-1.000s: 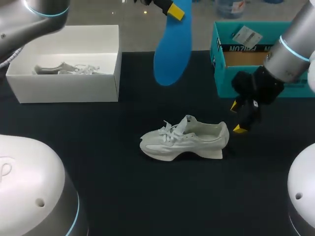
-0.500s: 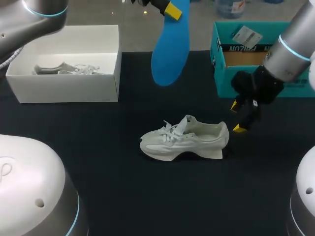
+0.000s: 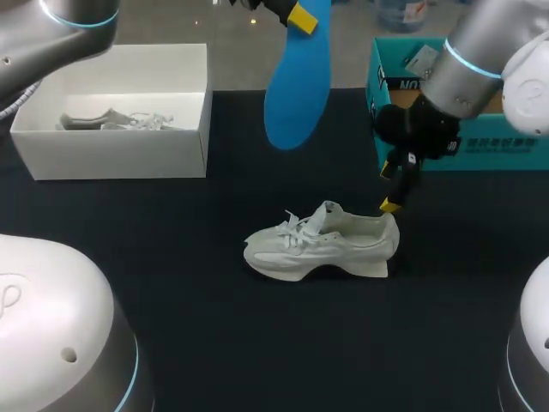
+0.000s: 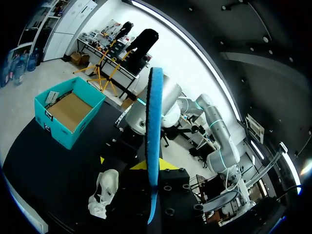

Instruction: Take the shoe out of the shoebox, open the shoe tongue, remove and reinsert the insole, then place the shoe into the shoebox

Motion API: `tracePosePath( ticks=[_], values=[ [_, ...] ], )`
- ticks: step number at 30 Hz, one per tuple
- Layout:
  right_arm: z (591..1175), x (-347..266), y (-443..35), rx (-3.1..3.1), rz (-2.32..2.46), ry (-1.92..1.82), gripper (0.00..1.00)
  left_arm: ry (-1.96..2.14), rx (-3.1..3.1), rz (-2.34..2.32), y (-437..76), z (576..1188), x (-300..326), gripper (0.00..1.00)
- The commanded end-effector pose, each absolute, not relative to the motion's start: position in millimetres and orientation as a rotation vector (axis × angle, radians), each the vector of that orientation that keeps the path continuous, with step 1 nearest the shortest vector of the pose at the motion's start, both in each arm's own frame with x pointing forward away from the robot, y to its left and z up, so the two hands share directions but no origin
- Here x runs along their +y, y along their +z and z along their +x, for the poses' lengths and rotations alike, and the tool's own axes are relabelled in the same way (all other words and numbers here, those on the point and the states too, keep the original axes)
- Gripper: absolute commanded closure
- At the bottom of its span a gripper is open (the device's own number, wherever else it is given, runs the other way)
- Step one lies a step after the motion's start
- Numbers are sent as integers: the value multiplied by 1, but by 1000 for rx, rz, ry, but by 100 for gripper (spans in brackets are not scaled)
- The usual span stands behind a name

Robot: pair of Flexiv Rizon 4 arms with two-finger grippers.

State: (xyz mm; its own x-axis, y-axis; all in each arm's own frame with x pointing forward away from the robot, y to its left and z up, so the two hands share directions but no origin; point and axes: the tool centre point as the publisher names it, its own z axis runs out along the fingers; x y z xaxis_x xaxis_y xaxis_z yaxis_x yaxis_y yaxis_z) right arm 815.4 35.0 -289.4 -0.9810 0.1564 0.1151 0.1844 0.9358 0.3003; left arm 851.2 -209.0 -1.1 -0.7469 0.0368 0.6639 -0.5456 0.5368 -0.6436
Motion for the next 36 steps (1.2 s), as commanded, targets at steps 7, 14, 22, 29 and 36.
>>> tracePosePath(
  ticks=[7,14,22,29,36],
  values=[
    [831,54,-324,-2962,-267,-447,0,1194,-2144,406,-1,853,-209,100],
    [829,62,-342,-2933,-273,-456,0,1194,-2144,406,-1,853,-209,100],
    [827,71,-368,-2883,-252,-397,0,1194,-2144,406,-1,853,-209,100],
    [824,76,-383,-2859,-232,-381,11,1194,-2144,406,-1,853,-209,100],
    [813,67,-389,-2876,-257,-402,100,1194,-2144,406,-1,853,-209,100]
  ],
)
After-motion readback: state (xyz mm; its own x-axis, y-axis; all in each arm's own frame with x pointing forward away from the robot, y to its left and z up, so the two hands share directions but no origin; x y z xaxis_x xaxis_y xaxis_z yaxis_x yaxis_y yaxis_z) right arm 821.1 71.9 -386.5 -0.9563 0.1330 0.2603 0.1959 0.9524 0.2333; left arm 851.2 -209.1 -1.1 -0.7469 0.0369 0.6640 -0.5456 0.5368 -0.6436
